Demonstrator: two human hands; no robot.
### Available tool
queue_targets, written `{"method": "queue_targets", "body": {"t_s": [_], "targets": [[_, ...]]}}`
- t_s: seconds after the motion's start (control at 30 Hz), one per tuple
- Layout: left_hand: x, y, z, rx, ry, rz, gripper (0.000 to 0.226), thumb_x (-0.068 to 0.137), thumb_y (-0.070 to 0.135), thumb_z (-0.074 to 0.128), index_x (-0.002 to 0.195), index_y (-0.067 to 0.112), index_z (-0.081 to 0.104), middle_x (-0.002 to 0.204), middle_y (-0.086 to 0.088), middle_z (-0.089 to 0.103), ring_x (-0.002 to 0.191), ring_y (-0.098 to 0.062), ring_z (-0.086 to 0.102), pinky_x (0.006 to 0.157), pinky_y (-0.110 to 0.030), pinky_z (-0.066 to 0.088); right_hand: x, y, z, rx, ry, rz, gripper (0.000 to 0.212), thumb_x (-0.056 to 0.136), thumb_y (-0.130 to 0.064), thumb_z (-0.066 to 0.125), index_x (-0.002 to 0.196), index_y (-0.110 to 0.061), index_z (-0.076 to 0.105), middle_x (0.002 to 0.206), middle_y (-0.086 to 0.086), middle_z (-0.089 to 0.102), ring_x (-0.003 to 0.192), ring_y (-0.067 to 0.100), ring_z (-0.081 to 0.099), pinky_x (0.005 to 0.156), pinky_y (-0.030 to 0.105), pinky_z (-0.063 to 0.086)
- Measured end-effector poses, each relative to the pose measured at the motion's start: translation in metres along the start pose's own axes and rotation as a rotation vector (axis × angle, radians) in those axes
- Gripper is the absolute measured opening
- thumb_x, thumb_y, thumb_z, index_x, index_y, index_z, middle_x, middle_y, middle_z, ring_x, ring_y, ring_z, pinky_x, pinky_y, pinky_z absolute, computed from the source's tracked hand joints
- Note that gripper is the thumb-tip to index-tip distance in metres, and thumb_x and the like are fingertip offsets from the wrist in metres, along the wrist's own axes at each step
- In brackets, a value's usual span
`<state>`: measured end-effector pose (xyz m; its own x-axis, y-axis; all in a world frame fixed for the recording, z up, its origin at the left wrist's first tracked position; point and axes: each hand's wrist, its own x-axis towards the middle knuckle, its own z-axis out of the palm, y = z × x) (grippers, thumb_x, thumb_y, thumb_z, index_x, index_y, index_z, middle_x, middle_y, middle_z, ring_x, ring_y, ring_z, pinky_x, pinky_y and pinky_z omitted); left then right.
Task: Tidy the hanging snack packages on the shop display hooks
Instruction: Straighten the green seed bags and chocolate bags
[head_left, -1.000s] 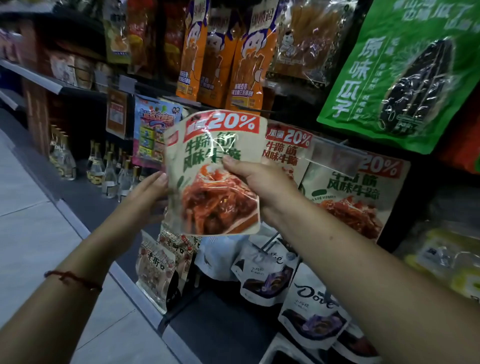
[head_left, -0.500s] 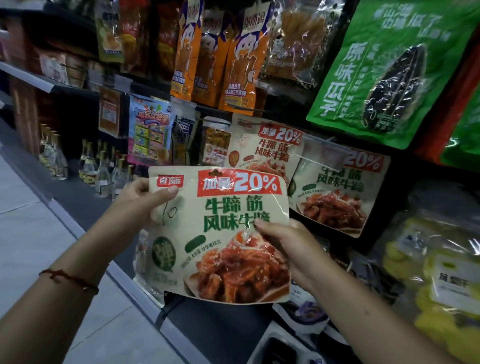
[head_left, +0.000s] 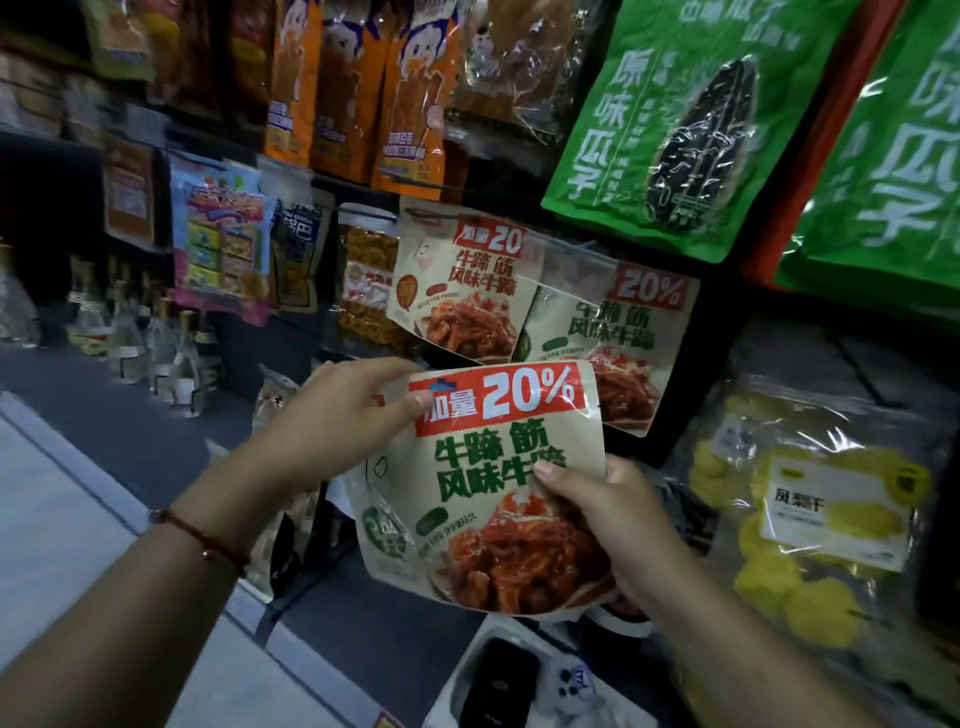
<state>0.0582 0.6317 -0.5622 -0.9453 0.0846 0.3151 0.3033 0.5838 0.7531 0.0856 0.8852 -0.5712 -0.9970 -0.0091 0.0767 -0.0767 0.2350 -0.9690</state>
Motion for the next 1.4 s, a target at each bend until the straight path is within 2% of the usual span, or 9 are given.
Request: {"method": "queue_targets", "body": {"t_s": [0.13, 0.27, 0.47, 0.57, 0.63, 0.87, 1.07, 1.27, 1.4], "targets": [[0.007, 0.016, 0.013, 0.044, 0.066, 0.102, 0.014, 0.094, 0.043, 0.061, 0.094, 0.032, 0.07, 0.094, 0.021, 0.07, 0.106, -0.003, 0.06, 0.119, -0.038, 0.02, -0.001, 0.0, -0.019, 0.002, 0.035, 0.055, 0.011, 0.09, -0.016, 0.07, 0.101, -0.016, 0.073, 0.092, 0.0, 0.079, 0.087, 0.016, 0.075, 0.083, 0.033, 0.056], [0.013, 0.035, 0.021, -0.094, 0.038, 0.076, 0.014, 0.092, 0.04, 0.066, 0.091, 0.028, 0.073, 0.087, 0.013, 0.074, 0.086, -0.007, 0.068, 0.082, -0.036, 0.057, 0.001, -0.005, -0.033, -0.001, 0.06, 0.08, 0.016, 0.09, -0.017, 0.07, 0.105, -0.015, 0.074, 0.097, 0.002, 0.078, 0.094, 0.021, 0.074, 0.096, 0.045, 0.054], [0.029, 0.046, 0.035, -0.159, 0.08, 0.072, 0.02, 0.094, 0.041, 0.064, 0.085, 0.026, 0.072, 0.085, 0.01, 0.073, 0.082, -0.012, 0.068, 0.066, -0.03, 0.051, 0.001, -0.018, -0.048, -0.015, 0.074, 0.048, 0.017, 0.09, -0.019, 0.07, 0.107, -0.021, 0.072, 0.095, -0.004, 0.078, 0.091, 0.017, 0.075, 0.088, 0.037, 0.057], [0.038, 0.048, 0.039, -0.16, 0.18, 0.107, 0.019, 0.095, 0.038, 0.063, 0.081, 0.028, 0.07, 0.085, 0.015, 0.068, 0.102, -0.012, 0.06, 0.083, -0.036, 0.05, 0.0, -0.035, -0.049, -0.165, 0.157, -0.122, 0.033, 0.092, -0.027, 0.068, 0.123, -0.033, 0.057, 0.109, -0.017, 0.072, 0.09, -0.001, 0.07, 0.077, 0.024, 0.054], [0.043, 0.05, 0.041, -0.049, 0.304, 0.162, 0.016, 0.096, 0.035, 0.062, 0.082, 0.029, 0.067, 0.085, 0.023, 0.059, 0.11, -0.002, 0.039, 0.11, -0.04, 0.032, 0.002, -0.049, -0.047, -0.41, 0.253, -0.321, 0.056, 0.092, -0.036, 0.066, 0.139, -0.045, 0.037, 0.139, -0.018, 0.05, 0.116, -0.001, 0.058, 0.095, 0.032, 0.05], [0.07, 0.062, 0.059, 0.203, 0.576, 0.337, 0.012, 0.093, 0.033, 0.065, 0.087, 0.026, 0.071, 0.106, 0.01, 0.065, 0.134, -0.027, 0.044, 0.121, -0.051, -0.006, 0.047, -0.09, -0.026, -0.928, 0.308, -0.761, 0.077, 0.096, -0.021, 0.058, 0.156, -0.041, 0.015, 0.165, -0.014, -0.002, 0.152, 0.012, 0.001, 0.117, 0.032, 0.01], [0.087, 0.063, 0.072, 0.192, 0.651, 0.326, 0.012, 0.093, 0.032, 0.065, 0.083, 0.028, 0.07, 0.13, -0.004, 0.06, 0.149, -0.036, 0.02, 0.12, -0.05, -0.014, 0.082, -0.1, -0.034, -1.04, 0.357, -0.899, 0.068, 0.09, -0.004, 0.065, 0.15, -0.026, 0.042, 0.154, -0.001, 0.041, 0.141, 0.018, 0.035, 0.118, 0.039, 0.031], [0.103, 0.061, 0.079, 0.073, 0.681, 0.348, 0.012, 0.094, 0.029, 0.063, 0.085, 0.024, 0.068, 0.133, -0.007, 0.057, 0.15, -0.034, 0.017, 0.12, -0.054, -0.009, 0.083, -0.093, -0.041, -1.041, 0.156, -0.886, 0.068, 0.101, -0.032, 0.054, 0.158, -0.026, 0.018, 0.146, -0.006, 0.045, 0.125, 0.01, 0.045, 0.101, 0.028, 0.04], [0.114, 0.073, 0.084, -0.026, 0.73, 0.399, 0.011, 0.093, 0.031, 0.061, 0.088, 0.027, 0.069, 0.137, -0.006, 0.053, 0.151, -0.034, 0.013, 0.12, -0.052, -0.012, 0.078, -0.103, -0.043, -0.851, 0.221, -0.886, 0.047, 0.103, -0.041, 0.04, 0.145, -0.024, 0.049, 0.122, -0.008, 0.06, 0.113, 0.009, 0.054, 0.094, 0.035, 0.047]]}}
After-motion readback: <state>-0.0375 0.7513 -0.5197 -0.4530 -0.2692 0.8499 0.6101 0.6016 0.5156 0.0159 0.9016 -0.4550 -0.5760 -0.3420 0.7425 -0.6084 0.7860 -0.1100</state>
